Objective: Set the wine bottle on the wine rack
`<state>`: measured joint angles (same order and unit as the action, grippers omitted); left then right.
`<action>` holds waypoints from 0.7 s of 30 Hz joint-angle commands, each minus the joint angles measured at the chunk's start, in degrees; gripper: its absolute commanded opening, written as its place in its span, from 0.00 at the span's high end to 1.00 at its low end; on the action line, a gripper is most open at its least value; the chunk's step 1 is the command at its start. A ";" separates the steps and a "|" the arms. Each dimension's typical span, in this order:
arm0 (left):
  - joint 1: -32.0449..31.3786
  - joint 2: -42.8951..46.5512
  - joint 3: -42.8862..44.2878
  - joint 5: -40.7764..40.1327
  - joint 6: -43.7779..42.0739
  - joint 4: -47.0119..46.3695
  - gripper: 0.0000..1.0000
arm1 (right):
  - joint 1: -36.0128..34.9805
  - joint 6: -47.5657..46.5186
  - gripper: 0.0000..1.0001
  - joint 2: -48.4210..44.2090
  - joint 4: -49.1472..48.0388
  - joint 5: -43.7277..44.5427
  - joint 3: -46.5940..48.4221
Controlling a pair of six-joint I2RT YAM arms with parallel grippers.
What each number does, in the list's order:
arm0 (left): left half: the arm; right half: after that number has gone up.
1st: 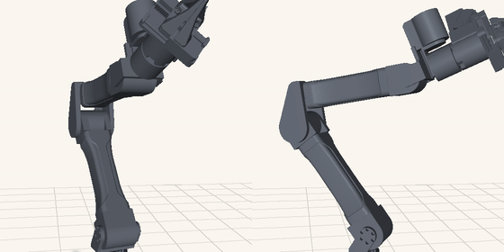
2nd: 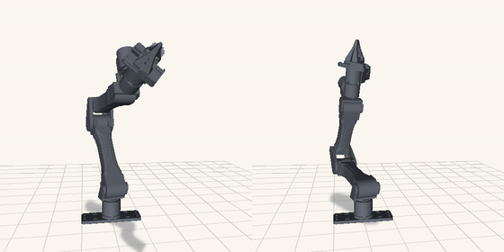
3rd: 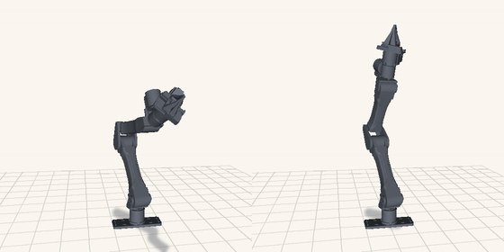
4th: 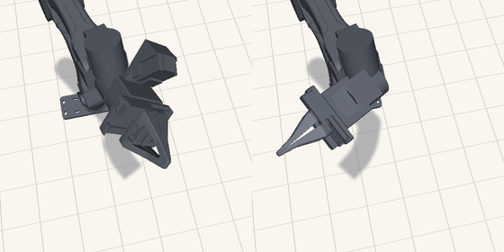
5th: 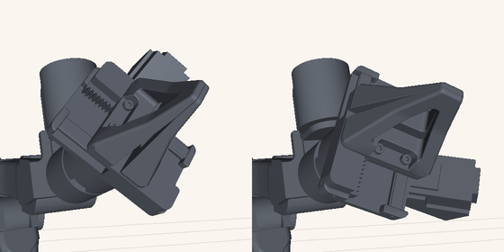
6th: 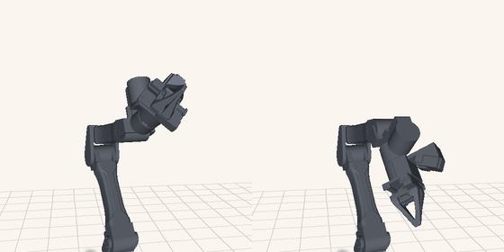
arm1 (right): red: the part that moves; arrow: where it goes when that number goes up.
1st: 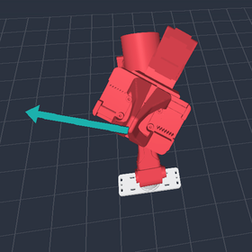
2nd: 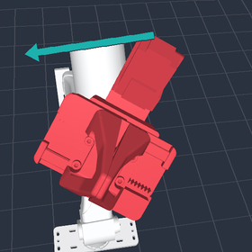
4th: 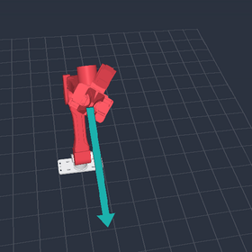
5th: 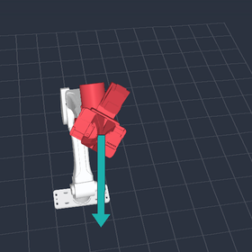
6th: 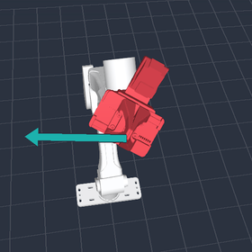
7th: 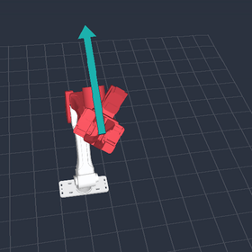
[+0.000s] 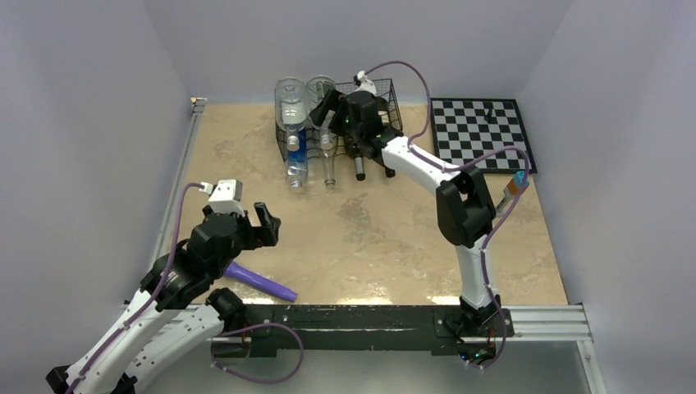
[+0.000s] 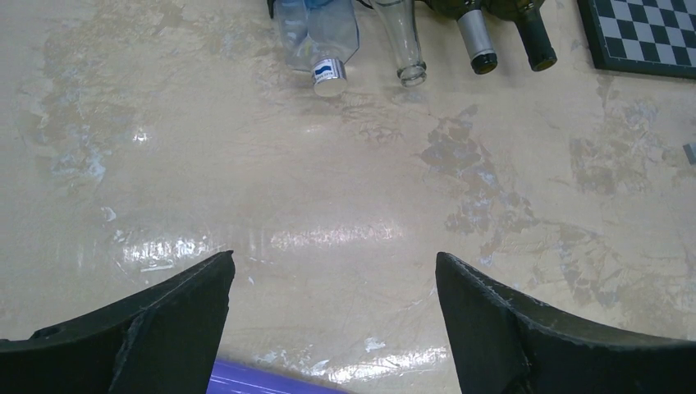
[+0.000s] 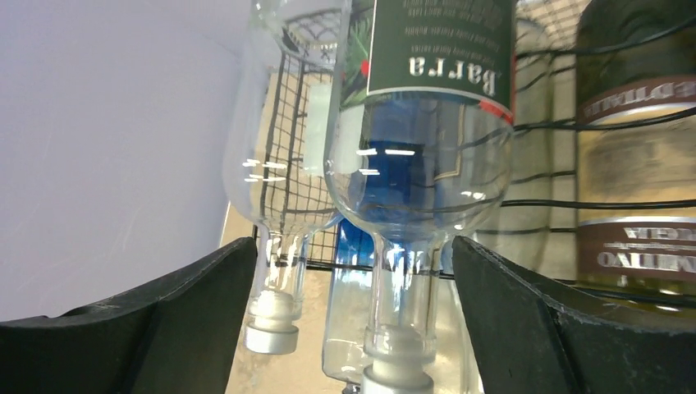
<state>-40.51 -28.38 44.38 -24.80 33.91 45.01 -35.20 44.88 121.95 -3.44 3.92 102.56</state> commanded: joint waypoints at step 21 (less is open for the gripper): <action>0.35 -8.80 26.10 5.45 -13.73 7.23 0.01 | 0.48 -33.87 0.06 -55.85 45.14 22.16 -17.06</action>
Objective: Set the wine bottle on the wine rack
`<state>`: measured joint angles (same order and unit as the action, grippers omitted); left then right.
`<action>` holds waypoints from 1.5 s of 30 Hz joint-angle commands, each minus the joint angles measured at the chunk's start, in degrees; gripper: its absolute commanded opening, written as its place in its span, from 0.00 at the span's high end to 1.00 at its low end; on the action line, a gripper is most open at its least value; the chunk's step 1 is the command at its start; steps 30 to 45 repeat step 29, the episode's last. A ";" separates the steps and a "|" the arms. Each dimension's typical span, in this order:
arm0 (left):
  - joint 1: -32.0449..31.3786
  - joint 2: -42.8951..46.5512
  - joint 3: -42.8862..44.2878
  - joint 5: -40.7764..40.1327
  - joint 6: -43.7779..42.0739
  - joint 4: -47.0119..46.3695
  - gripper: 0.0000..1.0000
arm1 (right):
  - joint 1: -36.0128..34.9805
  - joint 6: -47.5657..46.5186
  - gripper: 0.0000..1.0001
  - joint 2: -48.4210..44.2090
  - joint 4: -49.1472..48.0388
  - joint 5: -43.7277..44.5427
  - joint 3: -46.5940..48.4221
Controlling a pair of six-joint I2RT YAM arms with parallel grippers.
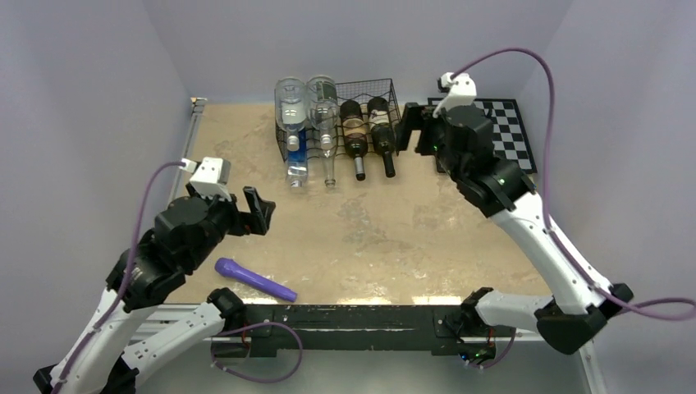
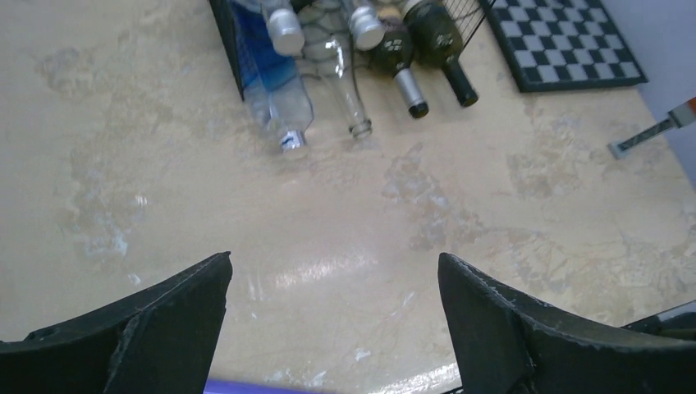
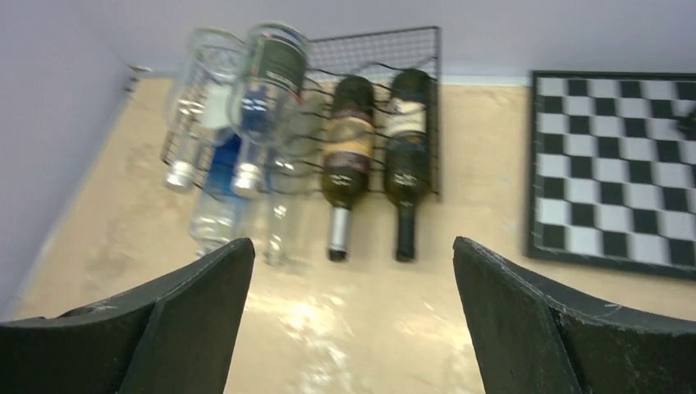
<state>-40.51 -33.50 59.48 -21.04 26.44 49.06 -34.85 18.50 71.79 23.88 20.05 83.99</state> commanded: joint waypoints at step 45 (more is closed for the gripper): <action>0.34 -3.78 33.44 0.94 -2.78 21.35 0.01 | 0.14 -11.75 0.02 -30.75 44.42 11.45 10.51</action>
